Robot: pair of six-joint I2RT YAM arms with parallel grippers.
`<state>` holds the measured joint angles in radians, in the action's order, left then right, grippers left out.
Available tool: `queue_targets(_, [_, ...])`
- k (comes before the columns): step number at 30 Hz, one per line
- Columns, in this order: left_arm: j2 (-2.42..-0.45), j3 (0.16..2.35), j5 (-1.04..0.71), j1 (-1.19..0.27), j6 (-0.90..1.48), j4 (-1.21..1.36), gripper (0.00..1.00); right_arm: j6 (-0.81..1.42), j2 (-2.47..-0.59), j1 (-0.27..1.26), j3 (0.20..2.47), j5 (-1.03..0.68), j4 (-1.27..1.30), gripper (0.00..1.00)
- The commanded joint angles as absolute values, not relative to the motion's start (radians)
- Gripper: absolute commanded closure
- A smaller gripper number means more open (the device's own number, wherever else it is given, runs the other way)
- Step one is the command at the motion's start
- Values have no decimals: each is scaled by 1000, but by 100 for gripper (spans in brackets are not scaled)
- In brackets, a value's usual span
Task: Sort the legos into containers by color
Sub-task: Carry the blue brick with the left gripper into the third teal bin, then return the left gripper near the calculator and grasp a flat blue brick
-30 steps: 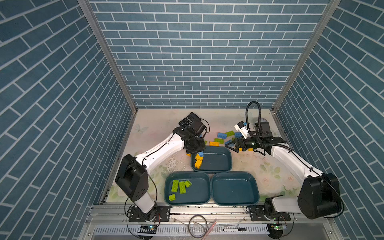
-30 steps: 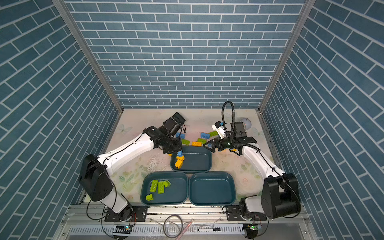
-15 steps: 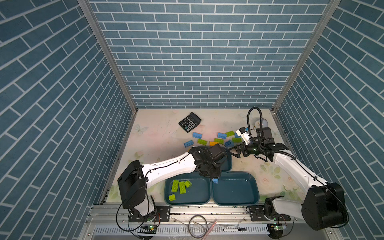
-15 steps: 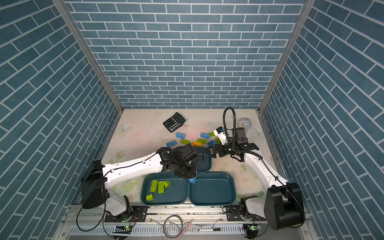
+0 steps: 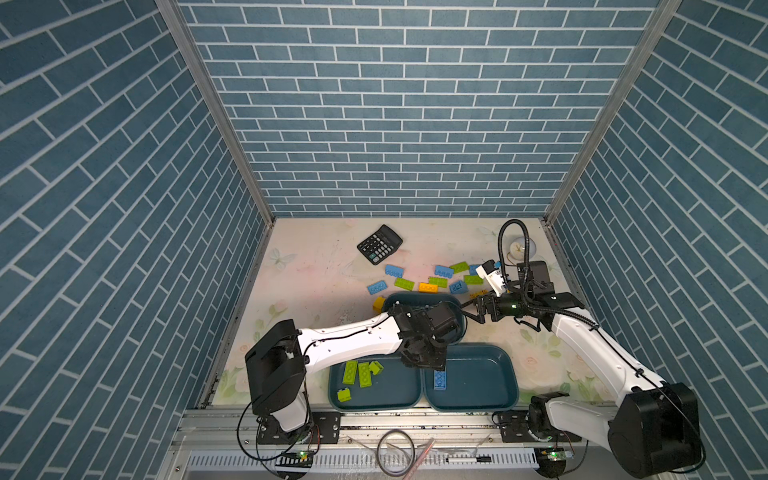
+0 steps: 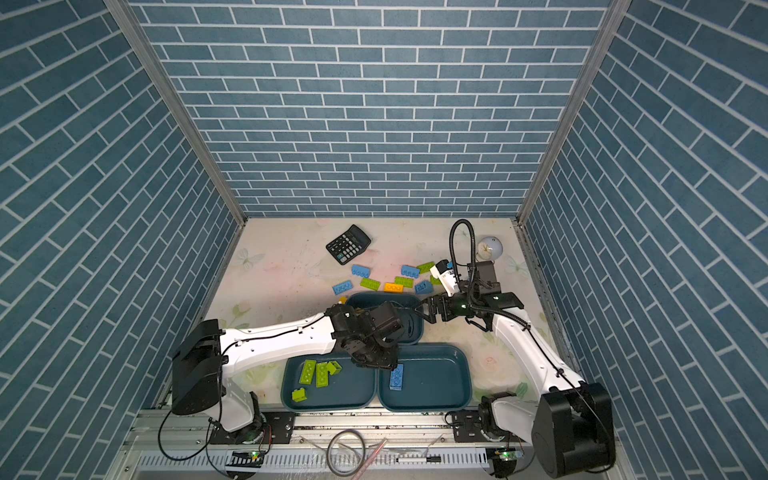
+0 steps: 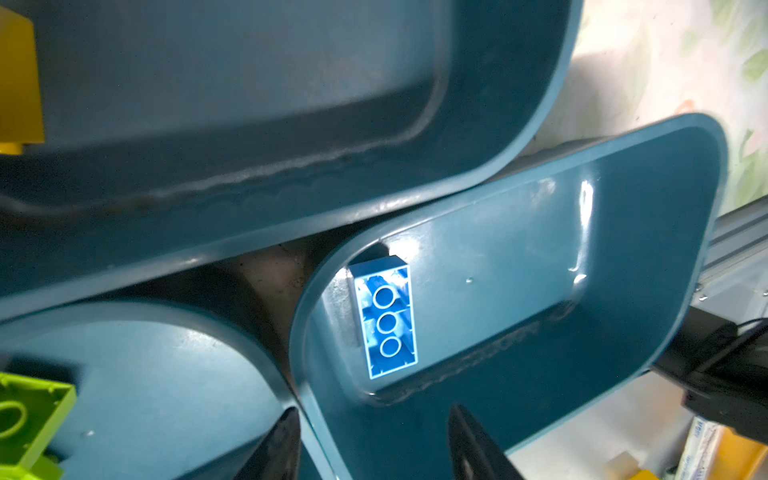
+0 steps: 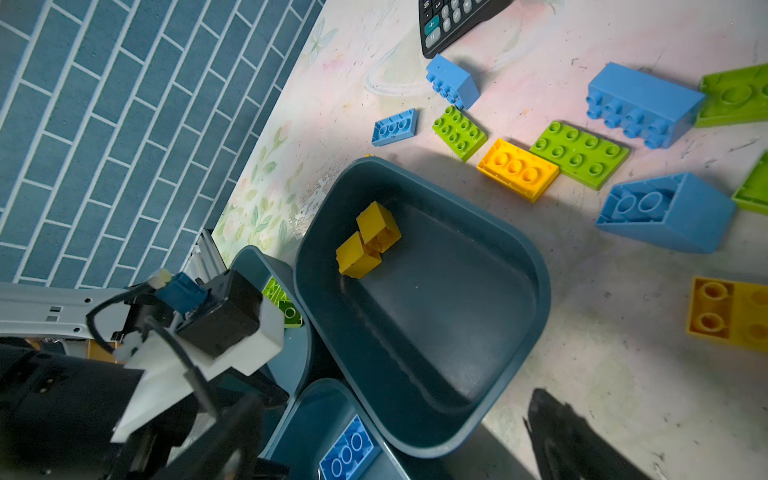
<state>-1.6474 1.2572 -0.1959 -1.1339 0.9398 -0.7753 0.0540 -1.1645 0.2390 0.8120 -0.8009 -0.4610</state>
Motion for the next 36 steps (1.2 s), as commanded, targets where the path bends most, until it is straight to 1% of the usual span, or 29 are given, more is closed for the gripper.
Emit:
queue_targets(1, [-1609, 1313, -159, -1073, 886, -880, 37, 24, -1147, 227, 813, -802, -478, 1])
queue_targets(4, [-1597, 1368, -146, -995, 805, -941, 34, 28, -1158, 225, 827, -810, -464, 1])
queue_targets(10, [-1636, 1491, -87, -767, 493, -1062, 32, 23, -1206, 226, 877, -821, -451, 1])
queue_targets(15, [-1732, 1589, -46, -607, 191, -1073, 30, 7, -1261, 226, 929, -836, -455, 1])
queue_targets(18, [-1815, 1652, -35, -534, 81, -1058, 30, 0, -1296, 226, 957, -844, -461, 1])
queue_targets(25, [-2011, 1767, -13, -467, -132, -1063, 29, -18, -1343, 224, 999, -851, -481, 1])
queue_targets(32, [-2130, 1811, -19, -438, -239, -1028, 29, -11, -1363, 225, 992, -855, -472, 1])
queue_targets(36, [-2195, 1839, 11, -430, -269, -1033, 30, -11, -1373, 224, 993, -855, -473, 1])
